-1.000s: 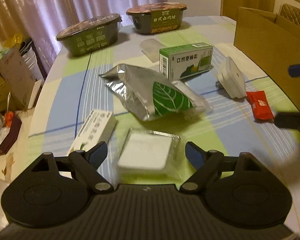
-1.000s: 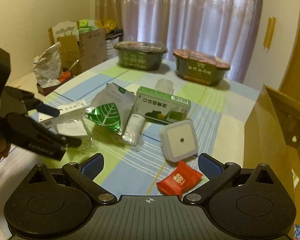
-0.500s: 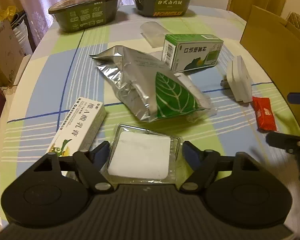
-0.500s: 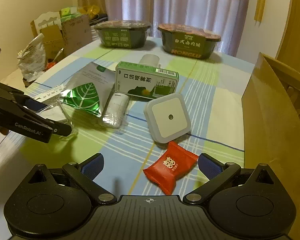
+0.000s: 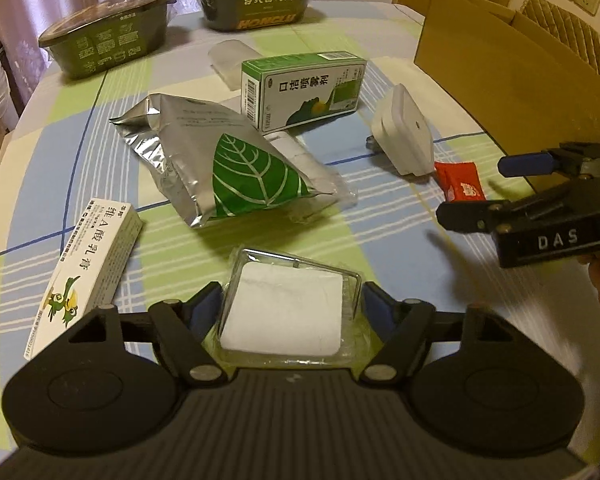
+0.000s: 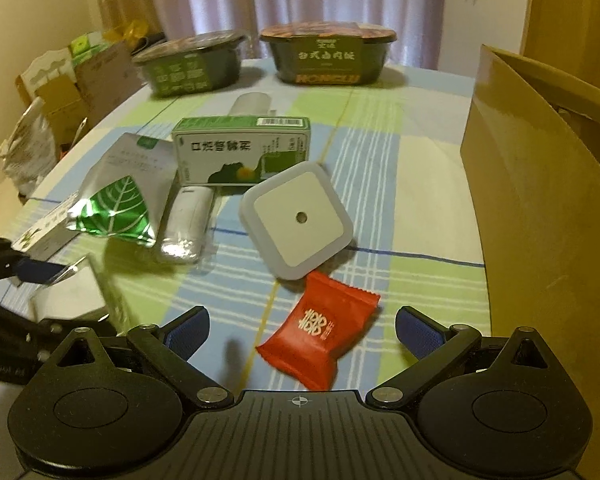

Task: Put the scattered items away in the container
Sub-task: 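Grasp the clear tray with the left tool while the right tool grasps the red candy packet, then carry the clear tray and red candy packet over the cardboard box with both tools, then open the left tool to drop the tray while the right tool releases the candy into the box, then move both open tools back over the items on the table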

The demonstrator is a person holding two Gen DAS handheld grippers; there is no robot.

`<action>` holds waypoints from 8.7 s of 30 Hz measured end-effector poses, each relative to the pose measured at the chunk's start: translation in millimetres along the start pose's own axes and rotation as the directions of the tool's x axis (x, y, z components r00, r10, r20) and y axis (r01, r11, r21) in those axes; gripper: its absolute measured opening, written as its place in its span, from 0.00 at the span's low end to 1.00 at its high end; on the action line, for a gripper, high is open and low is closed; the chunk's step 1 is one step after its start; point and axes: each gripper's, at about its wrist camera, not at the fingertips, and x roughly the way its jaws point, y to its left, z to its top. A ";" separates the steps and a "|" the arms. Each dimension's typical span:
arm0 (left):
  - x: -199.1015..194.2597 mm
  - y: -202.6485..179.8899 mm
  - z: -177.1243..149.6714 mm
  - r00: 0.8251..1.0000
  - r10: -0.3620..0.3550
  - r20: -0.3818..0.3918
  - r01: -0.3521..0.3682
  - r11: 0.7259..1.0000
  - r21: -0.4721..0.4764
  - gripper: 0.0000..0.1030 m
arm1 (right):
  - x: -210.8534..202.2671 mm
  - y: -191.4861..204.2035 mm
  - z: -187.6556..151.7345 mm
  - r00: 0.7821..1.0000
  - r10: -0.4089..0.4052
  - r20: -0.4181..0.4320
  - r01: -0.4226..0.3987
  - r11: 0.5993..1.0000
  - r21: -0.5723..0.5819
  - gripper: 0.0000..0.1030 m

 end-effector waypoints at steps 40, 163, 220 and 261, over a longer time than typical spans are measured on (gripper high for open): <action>0.0 -19.8 -1.1 1.000 0.024 -0.019 -0.022 0.992 0.121 0.72 | 3.5 31.1 -17.3 0.999 -0.020 -0.036 0.011 0.969 -0.248 0.58; -37.5 -246.4 120.8 0.936 -0.205 0.286 0.127 0.954 0.270 0.72 | -180.8 -151.3 2.4 0.897 -0.355 0.262 0.280 0.917 0.284 0.34; -46.3 -152.4 95.8 0.964 -0.052 0.261 0.017 0.990 0.137 0.78 | -158.9 -81.9 33.9 0.908 -0.210 0.362 0.155 0.972 0.177 0.88; -50.9 103.2 28.3 0.956 0.292 0.033 -0.278 0.936 -0.216 0.94 | -28.8 30.5 46.1 0.985 0.021 0.173 0.023 0.968 -0.249 0.89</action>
